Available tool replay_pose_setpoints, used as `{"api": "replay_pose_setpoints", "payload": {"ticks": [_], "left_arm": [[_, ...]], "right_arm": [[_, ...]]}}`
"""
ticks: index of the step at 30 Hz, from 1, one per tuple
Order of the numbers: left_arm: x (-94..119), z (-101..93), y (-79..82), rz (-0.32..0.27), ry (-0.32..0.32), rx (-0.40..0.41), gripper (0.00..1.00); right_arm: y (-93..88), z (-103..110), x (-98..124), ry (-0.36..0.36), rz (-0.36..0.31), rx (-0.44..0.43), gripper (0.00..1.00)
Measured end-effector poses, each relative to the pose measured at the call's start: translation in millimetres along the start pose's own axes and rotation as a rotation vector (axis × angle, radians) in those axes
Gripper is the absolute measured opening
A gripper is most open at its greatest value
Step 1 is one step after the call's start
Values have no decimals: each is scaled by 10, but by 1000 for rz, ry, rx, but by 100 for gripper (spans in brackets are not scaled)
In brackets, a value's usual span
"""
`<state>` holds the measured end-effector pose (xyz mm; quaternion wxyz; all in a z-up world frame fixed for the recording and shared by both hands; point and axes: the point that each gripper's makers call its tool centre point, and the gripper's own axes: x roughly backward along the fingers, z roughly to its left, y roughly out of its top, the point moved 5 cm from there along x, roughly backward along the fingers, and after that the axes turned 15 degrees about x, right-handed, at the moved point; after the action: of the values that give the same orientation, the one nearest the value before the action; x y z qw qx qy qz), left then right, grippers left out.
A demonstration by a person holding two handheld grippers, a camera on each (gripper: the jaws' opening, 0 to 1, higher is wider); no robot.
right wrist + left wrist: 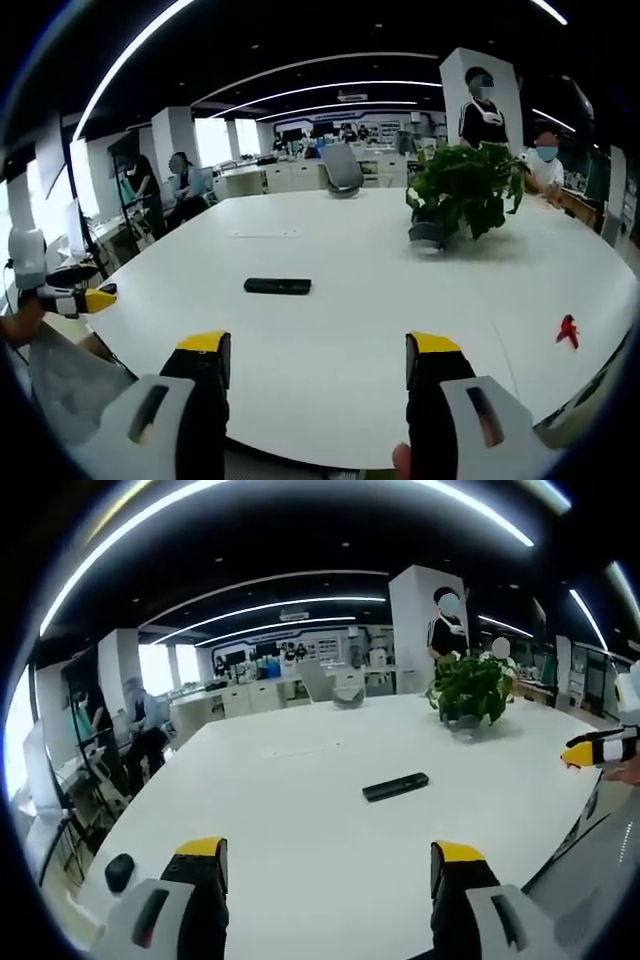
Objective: Press the specified remote control buttons in sequence, fully releasing each button before pressing the next.
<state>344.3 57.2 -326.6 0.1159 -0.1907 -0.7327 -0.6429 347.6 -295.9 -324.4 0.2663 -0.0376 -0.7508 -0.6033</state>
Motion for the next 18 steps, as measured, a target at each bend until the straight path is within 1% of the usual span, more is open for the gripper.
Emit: {"api": "replay_pose_setpoints", "payload": {"ticks": [2, 7, 9, 12, 14, 16, 18], "left_arm": [[-1, 2, 3, -1, 0, -1, 87], [-11, -19, -15, 20, -10, 2, 86], [-13, -23, -8, 21, -19, 13, 85], [-3, -8, 20, 19, -31, 34, 79], [-6, -6, 35, 21, -30, 41, 77], [-18, -17, 60, 16, -33, 26, 77], [-44, -36, 108, 12, -44, 12, 73]], "right_arm": [[4, 2, 3, 1, -2, 1, 73], [2, -8, 11, -1, -4, -7, 72], [1, -10, 11, 0, -5, -8, 71], [3, -11, 12, 1, -7, -9, 70], [1, -10, 13, 2, -7, -10, 70], [1, -9, 14, 3, -9, -11, 69], [2, -7, 17, 3, -10, -13, 68]]}}
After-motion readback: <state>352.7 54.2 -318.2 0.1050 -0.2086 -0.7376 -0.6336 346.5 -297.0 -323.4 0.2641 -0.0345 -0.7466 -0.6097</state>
